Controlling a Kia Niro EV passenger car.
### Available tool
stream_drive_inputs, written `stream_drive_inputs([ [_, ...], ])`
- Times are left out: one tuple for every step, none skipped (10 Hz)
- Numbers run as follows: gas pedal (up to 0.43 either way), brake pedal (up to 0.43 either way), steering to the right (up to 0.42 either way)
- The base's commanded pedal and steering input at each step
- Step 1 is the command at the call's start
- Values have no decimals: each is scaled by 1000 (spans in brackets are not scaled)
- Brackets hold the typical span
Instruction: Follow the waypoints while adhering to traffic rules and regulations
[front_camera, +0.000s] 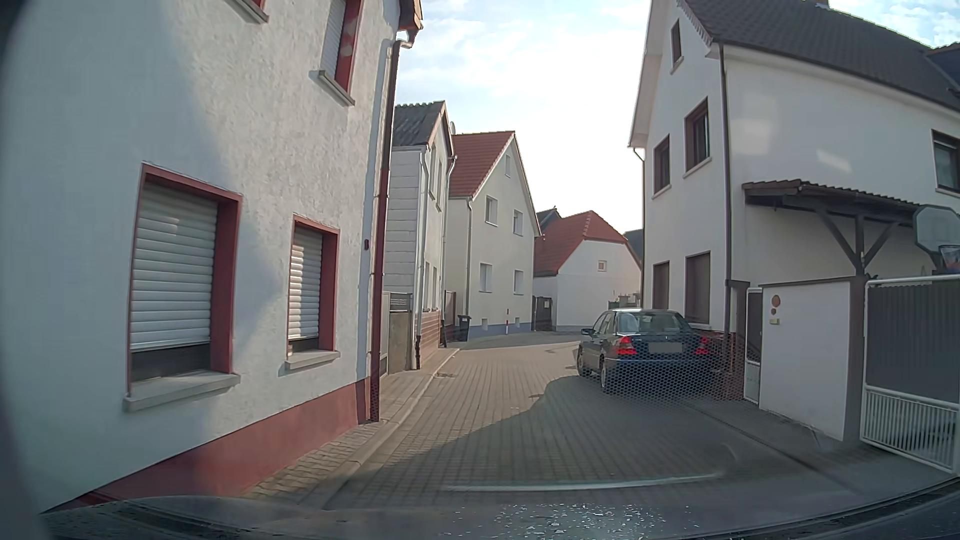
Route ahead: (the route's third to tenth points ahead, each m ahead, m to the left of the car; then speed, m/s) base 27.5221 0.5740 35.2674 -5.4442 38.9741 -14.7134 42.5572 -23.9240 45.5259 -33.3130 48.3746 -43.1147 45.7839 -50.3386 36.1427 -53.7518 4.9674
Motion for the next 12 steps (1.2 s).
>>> stream_drive_inputs([
  [28,0,4],
  [28,0,3],
  [28,0,-3],
  [28,0,-12],
  [28,0,-21],
  [28,0,-25],
  [28,0,-30],
  [28,0,-32],
  [28,0,-34],
  [28,0,-36],
  [28,0,-36],
  [28,0,-36],
])
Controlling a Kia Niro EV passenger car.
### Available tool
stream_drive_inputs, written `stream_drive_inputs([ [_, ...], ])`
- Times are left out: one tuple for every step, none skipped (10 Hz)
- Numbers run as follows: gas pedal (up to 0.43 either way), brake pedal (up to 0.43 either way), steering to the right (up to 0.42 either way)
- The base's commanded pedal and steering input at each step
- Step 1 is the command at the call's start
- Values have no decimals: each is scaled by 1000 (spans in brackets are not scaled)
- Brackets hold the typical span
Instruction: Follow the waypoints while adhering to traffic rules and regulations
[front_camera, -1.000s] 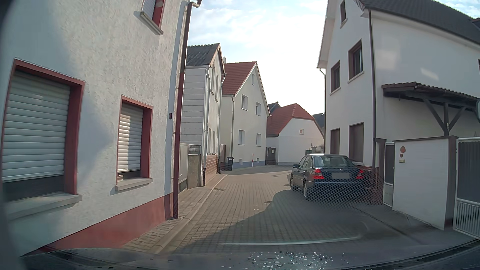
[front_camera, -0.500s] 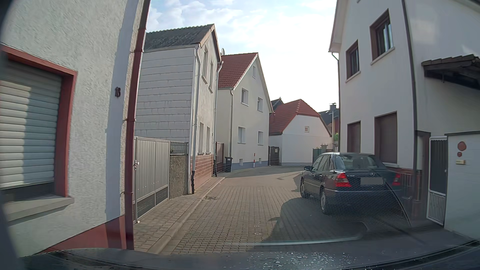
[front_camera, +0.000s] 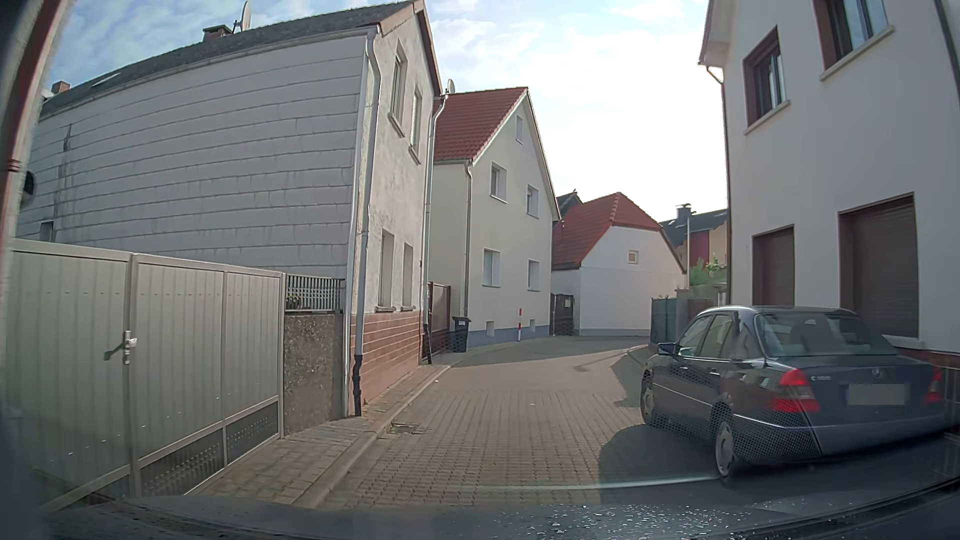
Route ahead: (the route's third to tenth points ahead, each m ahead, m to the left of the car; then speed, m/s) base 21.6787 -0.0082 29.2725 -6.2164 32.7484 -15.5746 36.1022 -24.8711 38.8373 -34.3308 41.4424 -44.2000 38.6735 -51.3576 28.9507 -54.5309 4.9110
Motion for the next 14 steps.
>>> stream_drive_inputs([
  [28,0,-35],
  [28,0,-31],
  [28,0,-29],
  [28,0,-26],
  [28,0,-21],
  [28,0,-15],
  [28,0,-8],
  [28,0,-1],
  [28,0,5],
  [28,0,11],
  [28,0,20],
  [28,0,26],
  [28,0,28],
  [8,0,30],
])
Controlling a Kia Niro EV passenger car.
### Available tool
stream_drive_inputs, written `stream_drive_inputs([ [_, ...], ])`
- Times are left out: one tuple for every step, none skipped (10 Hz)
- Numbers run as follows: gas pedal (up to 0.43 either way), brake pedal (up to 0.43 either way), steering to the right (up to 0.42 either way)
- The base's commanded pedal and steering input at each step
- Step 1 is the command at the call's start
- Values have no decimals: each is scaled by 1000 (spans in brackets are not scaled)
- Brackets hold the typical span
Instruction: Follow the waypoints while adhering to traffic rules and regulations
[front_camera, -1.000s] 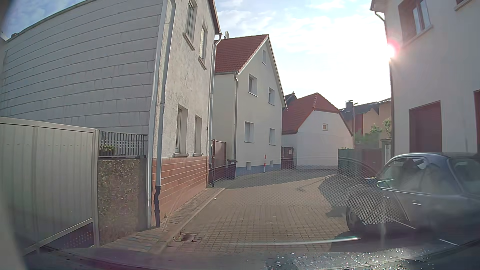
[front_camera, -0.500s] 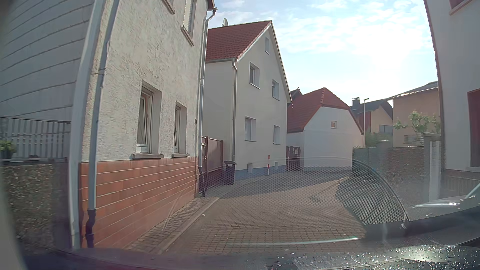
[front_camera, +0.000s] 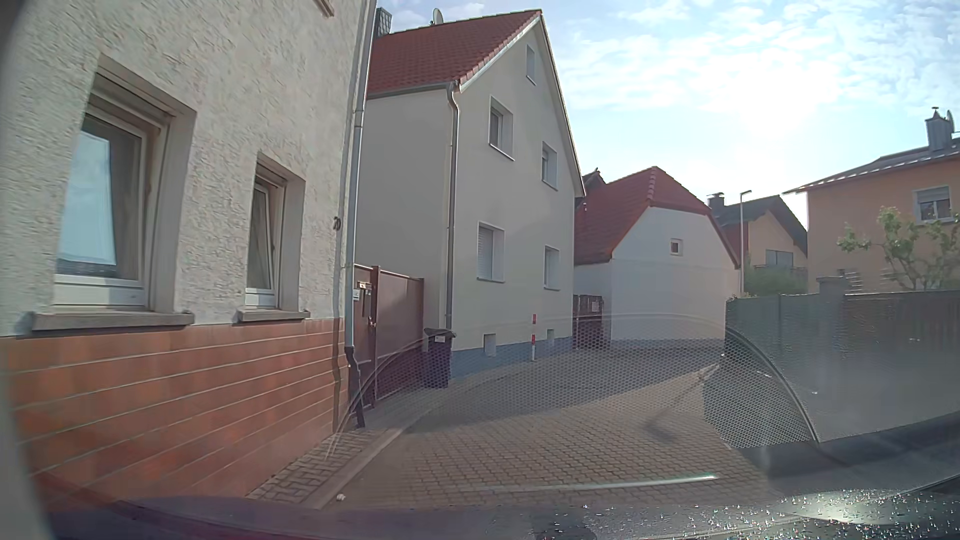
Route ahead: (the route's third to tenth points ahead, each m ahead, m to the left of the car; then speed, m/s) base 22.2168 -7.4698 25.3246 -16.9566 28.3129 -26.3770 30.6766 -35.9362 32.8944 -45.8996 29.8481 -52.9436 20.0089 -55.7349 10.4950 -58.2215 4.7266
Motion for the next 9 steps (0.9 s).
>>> stream_drive_inputs([
  [8,0,32],
  [0,0,34],
  [0,0,35],
  [0,0,39],
  [0,0,45],
  [0,0,51],
  [0,0,60],
  [0,0,67],
  [0,0,70],
])
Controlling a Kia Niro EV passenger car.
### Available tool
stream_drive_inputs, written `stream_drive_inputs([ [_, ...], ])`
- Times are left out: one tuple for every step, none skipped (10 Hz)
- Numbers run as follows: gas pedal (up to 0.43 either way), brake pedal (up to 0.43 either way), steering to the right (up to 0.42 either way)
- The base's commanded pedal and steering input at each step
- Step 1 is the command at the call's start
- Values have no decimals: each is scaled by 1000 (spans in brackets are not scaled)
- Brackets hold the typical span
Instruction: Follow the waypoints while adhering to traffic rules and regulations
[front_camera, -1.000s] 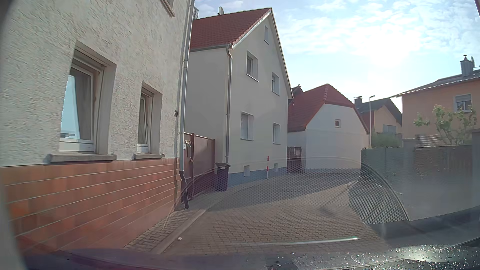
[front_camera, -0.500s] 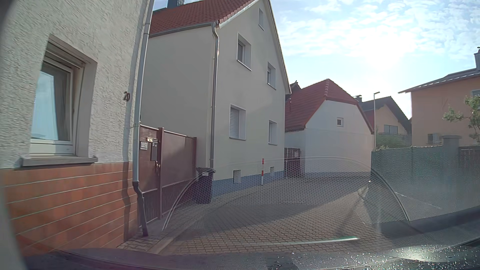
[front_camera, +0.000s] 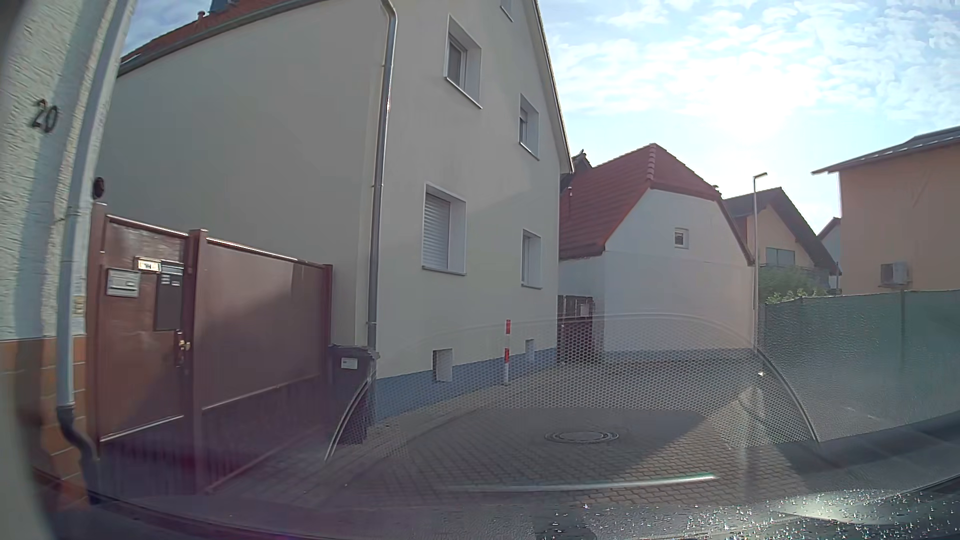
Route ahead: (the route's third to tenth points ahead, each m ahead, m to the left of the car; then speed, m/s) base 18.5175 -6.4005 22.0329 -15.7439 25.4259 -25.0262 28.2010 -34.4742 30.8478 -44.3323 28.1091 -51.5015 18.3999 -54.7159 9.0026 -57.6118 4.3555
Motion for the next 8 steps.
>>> stream_drive_inputs([
  [0,0,72],
  [0,0,75],
  [0,0,79],
  [0,0,86],
  [20,0,94],
  [20,0,101],
  [20,0,107],
  [20,0,109],
])
